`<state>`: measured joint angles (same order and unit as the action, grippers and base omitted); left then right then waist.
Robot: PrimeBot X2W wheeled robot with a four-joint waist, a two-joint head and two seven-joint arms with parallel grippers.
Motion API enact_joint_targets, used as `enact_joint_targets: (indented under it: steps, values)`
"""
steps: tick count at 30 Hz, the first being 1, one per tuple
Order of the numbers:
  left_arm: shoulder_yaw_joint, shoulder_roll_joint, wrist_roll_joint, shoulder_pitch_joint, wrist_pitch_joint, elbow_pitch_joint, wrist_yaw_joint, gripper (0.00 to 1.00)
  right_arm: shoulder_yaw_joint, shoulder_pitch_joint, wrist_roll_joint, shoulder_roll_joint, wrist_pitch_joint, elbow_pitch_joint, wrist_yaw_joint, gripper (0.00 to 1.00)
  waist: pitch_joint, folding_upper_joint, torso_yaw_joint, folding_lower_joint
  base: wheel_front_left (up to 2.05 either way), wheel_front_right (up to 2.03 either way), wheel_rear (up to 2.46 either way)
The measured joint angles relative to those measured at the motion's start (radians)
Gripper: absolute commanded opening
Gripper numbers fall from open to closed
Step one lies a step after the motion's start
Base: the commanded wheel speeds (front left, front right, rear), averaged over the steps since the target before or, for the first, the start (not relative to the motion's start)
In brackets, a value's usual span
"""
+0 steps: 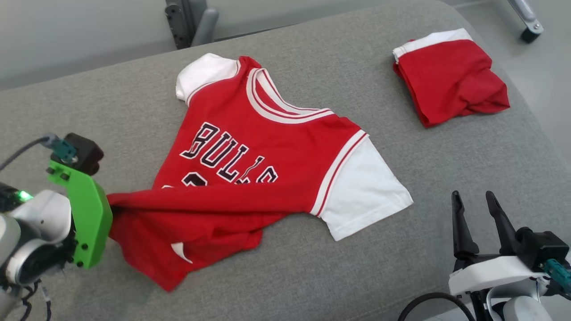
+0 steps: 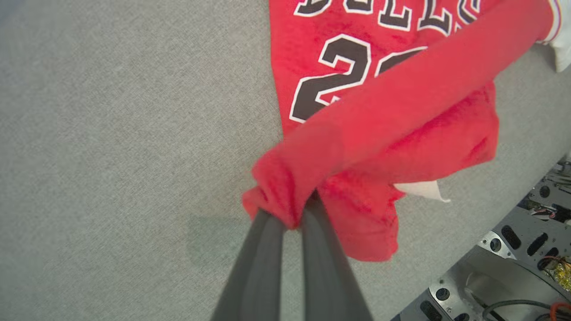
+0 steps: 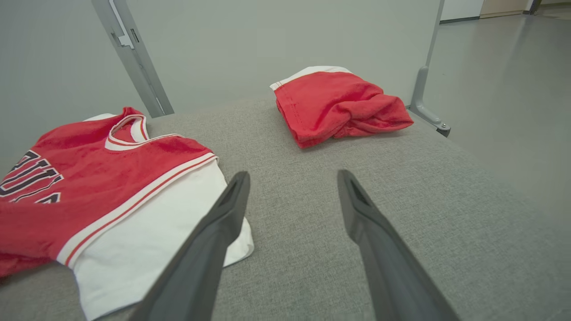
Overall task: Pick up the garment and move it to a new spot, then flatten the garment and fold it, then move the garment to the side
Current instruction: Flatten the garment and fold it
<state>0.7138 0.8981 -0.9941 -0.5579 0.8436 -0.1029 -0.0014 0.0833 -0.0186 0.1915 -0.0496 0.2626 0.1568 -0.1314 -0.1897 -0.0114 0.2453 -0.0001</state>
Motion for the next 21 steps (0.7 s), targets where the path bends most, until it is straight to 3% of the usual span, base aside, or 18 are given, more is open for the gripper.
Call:
enact_joint_targets:
  steps: [2,3,4,5,6,11,13,16,17,21]
  values:
    - [-0.009,-0.023,0.013,-0.030,-0.020,0.089,0.006,0.00,-0.001,-0.002,0.006,0.000,0.000,0.003,0.000,1.00,-0.014,0.0000,0.017,0.0000,0.00,0.00,0.00]
    - [-0.019,-0.034,0.016,-0.041,-0.040,0.132,0.011,0.32,-0.003,-0.002,0.010,-0.001,0.000,0.005,0.000,1.00,-0.021,0.0000,0.026,0.0000,0.00,0.00,0.00]
    - [-0.025,-0.042,0.017,-0.045,-0.057,0.166,0.012,0.44,-0.005,-0.002,0.011,-0.001,0.000,0.007,0.000,1.00,-0.028,0.0000,0.035,0.0000,0.00,0.00,0.00]
    - [-0.027,-0.049,0.017,-0.045,-0.070,0.195,0.010,0.44,-0.006,-0.002,0.014,0.000,0.000,0.008,0.000,1.00,-0.034,0.0000,0.044,0.0000,0.00,0.00,0.00]
    - [-0.026,-0.057,0.015,-0.044,-0.079,0.216,0.003,1.00,-0.002,-0.001,0.019,0.000,0.000,0.008,0.000,1.00,-0.039,0.0000,0.053,0.0000,0.00,0.00,0.00]
    - [-0.042,-0.069,0.031,-0.025,-0.190,0.259,-0.011,1.00,0.029,0.023,0.015,-0.001,0.000,0.008,0.000,1.00,-0.060,0.0000,0.072,0.0000,0.00,0.00,0.00]
    - [-0.068,-0.066,0.061,-0.007,-0.274,0.249,0.009,1.00,0.034,0.025,0.003,0.000,0.000,0.007,0.000,1.00,-0.058,0.0000,0.067,0.0000,0.00,0.00,0.00]
    - [-0.114,-0.060,0.084,0.048,-0.403,0.205,0.076,1.00,0.045,0.027,-0.014,0.000,0.000,-0.004,0.000,1.00,-0.051,0.0000,0.052,0.0000,0.00,0.00,0.00]
    - [-0.149,-0.065,0.075,0.108,-0.479,0.157,0.124,1.00,0.052,0.030,-0.025,0.000,0.000,-0.011,0.000,1.00,-0.043,0.0000,0.036,0.0000,0.00,0.00,0.00]
    - [-0.198,-0.128,0.058,0.240,-0.625,0.053,0.231,1.00,0.068,0.041,-0.049,0.000,0.000,-0.020,0.000,1.00,-0.030,0.0000,-0.008,0.0000,0.00,0.00,0.00]
